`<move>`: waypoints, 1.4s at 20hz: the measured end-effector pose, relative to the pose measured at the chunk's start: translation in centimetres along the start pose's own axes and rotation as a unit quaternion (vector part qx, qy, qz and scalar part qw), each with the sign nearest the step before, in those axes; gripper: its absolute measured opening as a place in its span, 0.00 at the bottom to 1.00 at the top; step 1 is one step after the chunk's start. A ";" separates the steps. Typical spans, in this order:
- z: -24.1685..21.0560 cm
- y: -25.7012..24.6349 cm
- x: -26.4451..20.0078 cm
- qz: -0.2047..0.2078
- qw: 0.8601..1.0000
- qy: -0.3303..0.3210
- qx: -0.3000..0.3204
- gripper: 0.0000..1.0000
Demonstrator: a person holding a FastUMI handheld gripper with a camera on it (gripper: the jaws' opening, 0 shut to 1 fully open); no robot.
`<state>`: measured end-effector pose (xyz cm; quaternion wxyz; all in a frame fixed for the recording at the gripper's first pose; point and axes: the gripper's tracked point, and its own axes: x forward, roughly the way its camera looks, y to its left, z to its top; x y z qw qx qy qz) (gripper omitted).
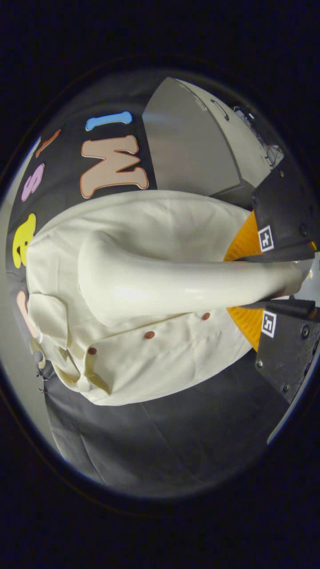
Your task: Iron the clothes twice with a garment steamer, once on the left side and once on the right side.
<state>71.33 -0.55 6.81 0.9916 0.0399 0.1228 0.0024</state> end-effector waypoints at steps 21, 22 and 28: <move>-14.6 -2.9 2.1 0.000 0.993 0.112 0.048 0.34; -15.0 -3.0 1.9 -0.003 0.992 0.116 0.050 0.34; -17.1 -3.3 -0.1 -0.026 0.988 0.132 0.069 0.34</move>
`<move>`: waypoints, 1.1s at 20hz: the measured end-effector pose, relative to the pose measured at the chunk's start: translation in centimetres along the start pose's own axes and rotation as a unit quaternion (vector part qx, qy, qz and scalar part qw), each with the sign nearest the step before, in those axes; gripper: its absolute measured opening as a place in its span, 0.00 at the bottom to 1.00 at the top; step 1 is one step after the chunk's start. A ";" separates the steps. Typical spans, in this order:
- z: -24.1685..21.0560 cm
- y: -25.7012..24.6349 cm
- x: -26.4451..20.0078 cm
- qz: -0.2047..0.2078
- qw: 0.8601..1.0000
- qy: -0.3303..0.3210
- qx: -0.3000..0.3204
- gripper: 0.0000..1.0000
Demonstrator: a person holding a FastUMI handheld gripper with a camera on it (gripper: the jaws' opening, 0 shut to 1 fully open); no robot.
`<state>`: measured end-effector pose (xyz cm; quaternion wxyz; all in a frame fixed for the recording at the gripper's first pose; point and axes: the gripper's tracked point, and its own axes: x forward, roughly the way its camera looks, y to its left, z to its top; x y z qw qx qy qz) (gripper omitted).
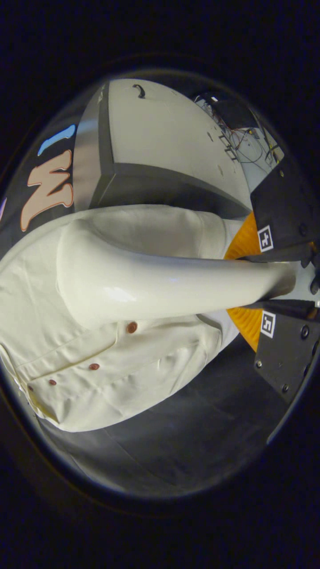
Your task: Iron the clothes twice with a garment steamer, once on the left side and once on the right side.
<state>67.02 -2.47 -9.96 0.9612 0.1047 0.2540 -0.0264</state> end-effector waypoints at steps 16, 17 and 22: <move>-2.4 1.8 -16.9 -0.081 0.993 -0.084 0.005 0.34; -2.7 2.1 -18.3 -0.087 0.992 -0.090 0.000 0.34; -5.1 4.0 -24.5 -0.078 0.990 -0.114 -0.022 0.34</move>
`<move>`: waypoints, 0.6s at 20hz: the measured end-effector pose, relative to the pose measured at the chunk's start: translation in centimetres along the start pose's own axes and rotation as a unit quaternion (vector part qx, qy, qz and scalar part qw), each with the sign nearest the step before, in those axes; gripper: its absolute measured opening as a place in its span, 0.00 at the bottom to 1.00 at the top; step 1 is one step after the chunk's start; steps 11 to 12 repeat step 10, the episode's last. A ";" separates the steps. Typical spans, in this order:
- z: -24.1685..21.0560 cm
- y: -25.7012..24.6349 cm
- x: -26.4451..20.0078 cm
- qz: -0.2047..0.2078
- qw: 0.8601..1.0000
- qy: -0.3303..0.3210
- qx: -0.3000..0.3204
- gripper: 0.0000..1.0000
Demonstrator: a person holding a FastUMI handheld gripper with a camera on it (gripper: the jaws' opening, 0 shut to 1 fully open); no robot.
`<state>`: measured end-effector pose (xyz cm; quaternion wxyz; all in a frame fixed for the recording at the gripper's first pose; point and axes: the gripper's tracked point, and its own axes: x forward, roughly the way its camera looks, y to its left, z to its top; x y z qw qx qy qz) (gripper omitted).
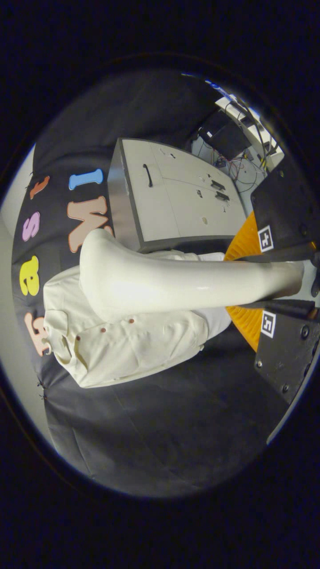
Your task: Iron the clothes twice with a garment steamer, once on the left side and once on the right side.
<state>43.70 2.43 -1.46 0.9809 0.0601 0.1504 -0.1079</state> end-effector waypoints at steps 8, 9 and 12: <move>1.8 -4.3 -8.5 0.021 0.998 -0.058 0.001 0.34; 2.0 -5.1 -9.5 0.025 0.998 -0.062 0.002 0.34; 2.4 -5.8 -10.5 0.029 0.997 -0.067 -0.001 0.34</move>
